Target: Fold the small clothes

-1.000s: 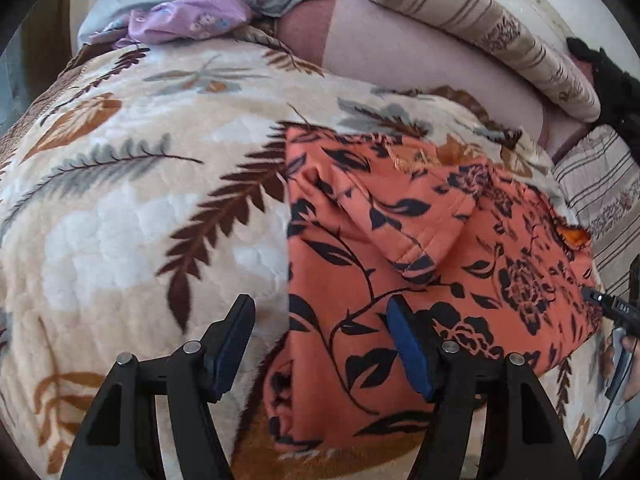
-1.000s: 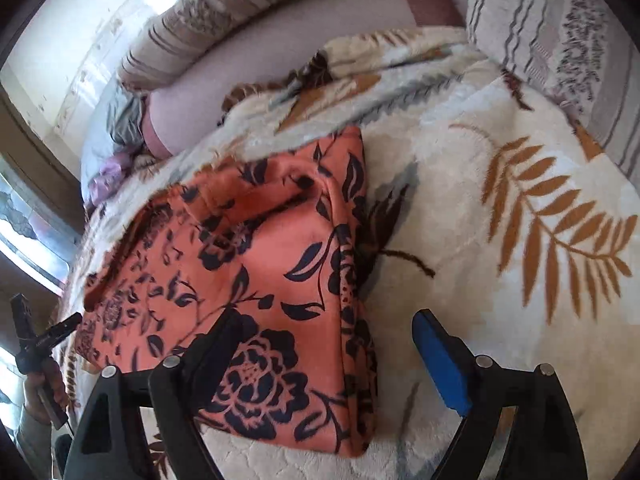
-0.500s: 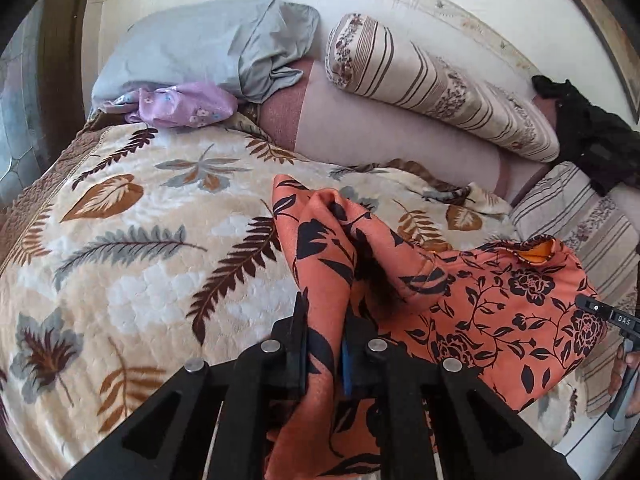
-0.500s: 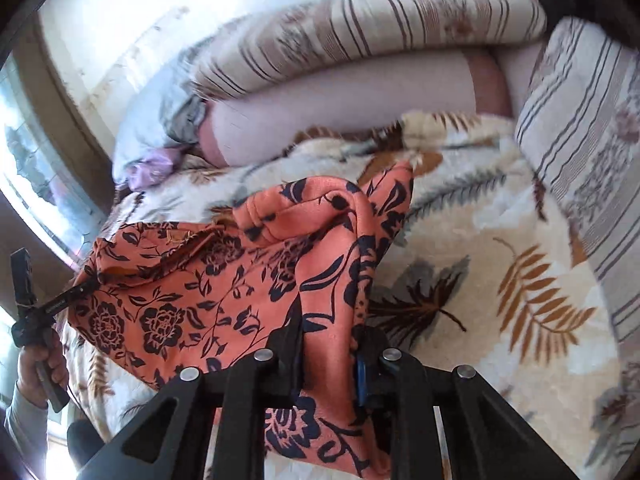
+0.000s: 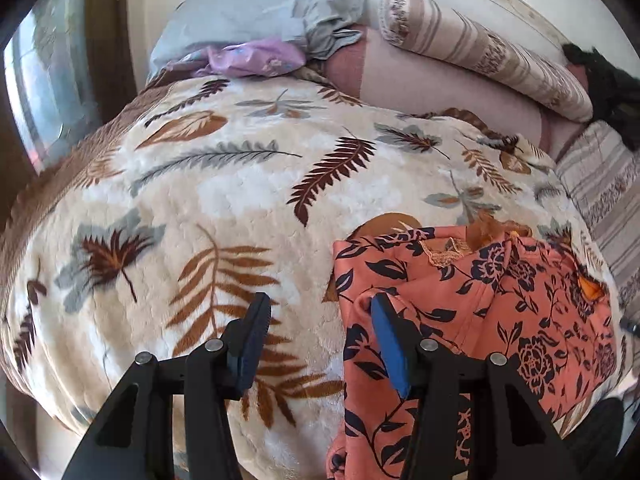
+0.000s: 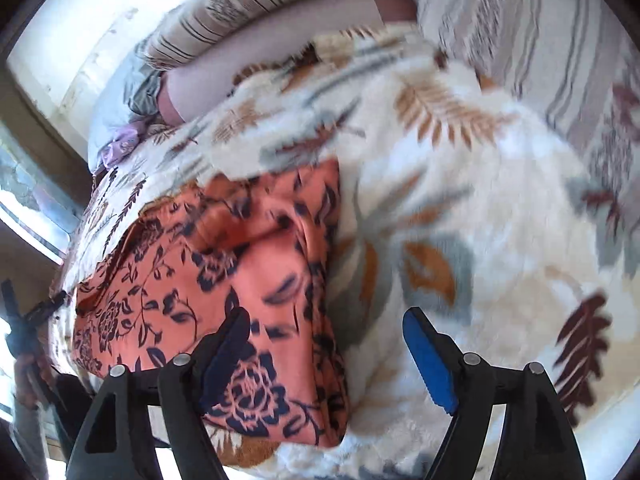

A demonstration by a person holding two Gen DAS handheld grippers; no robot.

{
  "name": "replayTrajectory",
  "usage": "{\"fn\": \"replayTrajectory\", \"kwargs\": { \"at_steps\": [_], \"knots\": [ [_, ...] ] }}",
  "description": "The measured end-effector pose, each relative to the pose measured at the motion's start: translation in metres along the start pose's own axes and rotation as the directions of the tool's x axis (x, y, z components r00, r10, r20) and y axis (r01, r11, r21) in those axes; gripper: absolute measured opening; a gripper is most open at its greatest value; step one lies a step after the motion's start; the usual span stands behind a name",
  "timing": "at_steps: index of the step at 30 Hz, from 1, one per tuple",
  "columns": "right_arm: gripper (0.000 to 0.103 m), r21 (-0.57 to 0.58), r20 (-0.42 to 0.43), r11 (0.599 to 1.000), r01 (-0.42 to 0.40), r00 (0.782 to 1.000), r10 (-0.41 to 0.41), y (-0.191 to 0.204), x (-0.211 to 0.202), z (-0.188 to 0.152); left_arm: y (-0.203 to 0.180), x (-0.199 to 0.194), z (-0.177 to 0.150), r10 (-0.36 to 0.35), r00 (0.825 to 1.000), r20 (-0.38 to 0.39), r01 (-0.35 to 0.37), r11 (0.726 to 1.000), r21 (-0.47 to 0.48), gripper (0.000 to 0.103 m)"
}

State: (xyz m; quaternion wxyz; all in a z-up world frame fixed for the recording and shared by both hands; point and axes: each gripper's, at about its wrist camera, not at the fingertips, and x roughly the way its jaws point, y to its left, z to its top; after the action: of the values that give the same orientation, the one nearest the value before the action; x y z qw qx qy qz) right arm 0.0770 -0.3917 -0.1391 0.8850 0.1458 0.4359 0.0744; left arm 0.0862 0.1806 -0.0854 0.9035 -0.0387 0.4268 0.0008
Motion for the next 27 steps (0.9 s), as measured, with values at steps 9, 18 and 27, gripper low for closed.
{"fn": "replayTrajectory", "kwargs": {
  "at_steps": [9, 18, 27],
  "knots": [
    [0.08, -0.729, 0.129, 0.648, 0.223, 0.973, -0.189, 0.106, 0.04, -0.003, -0.042, 0.013, -0.025, -0.006, 1.0, -0.017, 0.012, 0.929, 0.369, 0.053],
    [0.027, -0.001, -0.126, 0.995, -0.096, 0.988, 0.095, -0.004, 0.109, 0.091, -0.025, 0.021, -0.009, -0.019, 1.0, -0.009, 0.021, 0.972, 0.233, 0.053],
    [0.044, 0.045, -0.078, 0.992, -0.121, 0.989, 0.124, -0.02, 0.091, 0.064, -0.016, 0.013, -0.006, -0.047, 0.999, 0.001, 0.046, 0.973, 0.225, 0.053]
  ]
}}
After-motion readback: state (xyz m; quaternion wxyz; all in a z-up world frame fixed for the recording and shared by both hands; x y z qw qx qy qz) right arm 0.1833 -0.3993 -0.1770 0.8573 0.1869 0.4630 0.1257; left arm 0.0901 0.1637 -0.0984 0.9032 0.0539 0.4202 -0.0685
